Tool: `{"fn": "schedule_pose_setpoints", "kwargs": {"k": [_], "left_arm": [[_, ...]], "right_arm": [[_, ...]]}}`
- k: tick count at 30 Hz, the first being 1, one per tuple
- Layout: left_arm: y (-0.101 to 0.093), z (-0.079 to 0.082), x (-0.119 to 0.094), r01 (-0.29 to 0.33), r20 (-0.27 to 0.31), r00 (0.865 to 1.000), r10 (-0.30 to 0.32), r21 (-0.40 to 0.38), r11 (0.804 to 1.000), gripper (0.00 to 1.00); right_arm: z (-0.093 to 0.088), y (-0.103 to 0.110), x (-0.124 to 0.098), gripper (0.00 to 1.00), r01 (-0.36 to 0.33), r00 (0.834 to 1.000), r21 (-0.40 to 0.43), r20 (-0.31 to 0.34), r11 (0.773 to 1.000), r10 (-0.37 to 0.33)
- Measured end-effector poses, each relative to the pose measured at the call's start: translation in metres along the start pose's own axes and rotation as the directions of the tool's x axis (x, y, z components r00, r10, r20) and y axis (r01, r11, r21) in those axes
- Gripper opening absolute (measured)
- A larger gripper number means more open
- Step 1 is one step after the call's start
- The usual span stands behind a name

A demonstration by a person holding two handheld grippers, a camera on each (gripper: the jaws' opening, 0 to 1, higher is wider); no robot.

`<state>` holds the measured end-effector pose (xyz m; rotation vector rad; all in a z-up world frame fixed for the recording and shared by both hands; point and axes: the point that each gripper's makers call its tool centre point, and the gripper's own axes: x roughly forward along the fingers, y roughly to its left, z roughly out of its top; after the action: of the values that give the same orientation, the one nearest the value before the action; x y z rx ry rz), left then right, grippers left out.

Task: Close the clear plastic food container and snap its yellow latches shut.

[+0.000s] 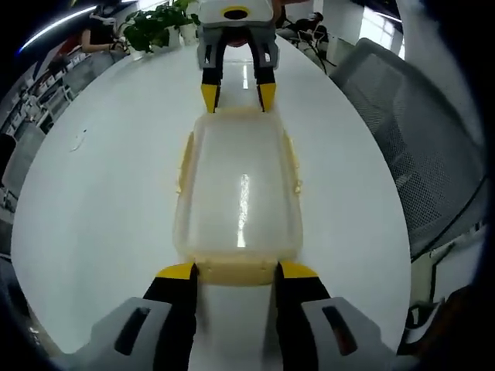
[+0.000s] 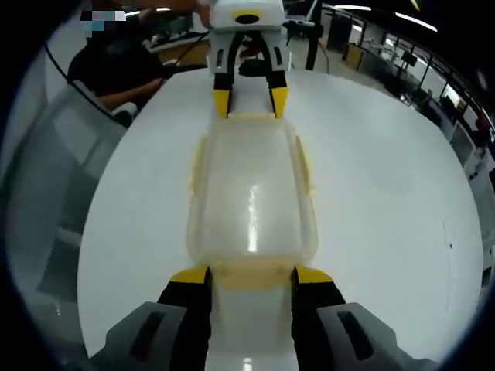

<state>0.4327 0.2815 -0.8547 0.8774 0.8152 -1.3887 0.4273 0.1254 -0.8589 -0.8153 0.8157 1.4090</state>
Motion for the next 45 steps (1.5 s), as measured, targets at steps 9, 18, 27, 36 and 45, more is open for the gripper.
{"fn": "schedule_pose_setpoints", "kwargs": {"k": [9, 18, 27, 36, 45], "left_arm": [[-0.0013, 0.0002, -0.0012, -0.004, 0.027, 1.000, 0.004, 0.010, 1.000, 0.39], [-0.0027, -0.0003, -0.0023, -0.021, 0.035, 0.999, 0.021, -0.002, 1.000, 0.39], [-0.0036, 0.0013, -0.0017, -0.002, 0.048, 0.999, 0.002, -0.002, 1.000, 0.39], [-0.0036, 0.0000, -0.0018, -0.004, 0.042, 0.999, 0.005, -0.022, 1.000, 0.38], [-0.0038, -0.0002, -0.0019, -0.014, 0.036, 0.999, 0.015, -0.052, 0.999, 0.38]], "right_arm": [[0.0007, 0.0002, 0.0010, 0.39, 0.003, 0.999, -0.012, -0.032, 1.000, -0.003], [0.0004, -0.0004, 0.0022, 0.41, -0.007, 0.997, -0.020, -0.078, 1.000, 0.006], [-0.0004, 0.0007, 0.0018, 0.40, -0.003, 0.998, -0.007, -0.068, 1.000, 0.003], [0.0000, 0.0012, 0.0016, 0.40, 0.003, 1.000, 0.008, -0.030, 1.000, -0.003], [-0.0007, 0.0016, 0.0012, 0.39, 0.008, 1.000, 0.013, -0.018, 1.000, -0.008]]}}
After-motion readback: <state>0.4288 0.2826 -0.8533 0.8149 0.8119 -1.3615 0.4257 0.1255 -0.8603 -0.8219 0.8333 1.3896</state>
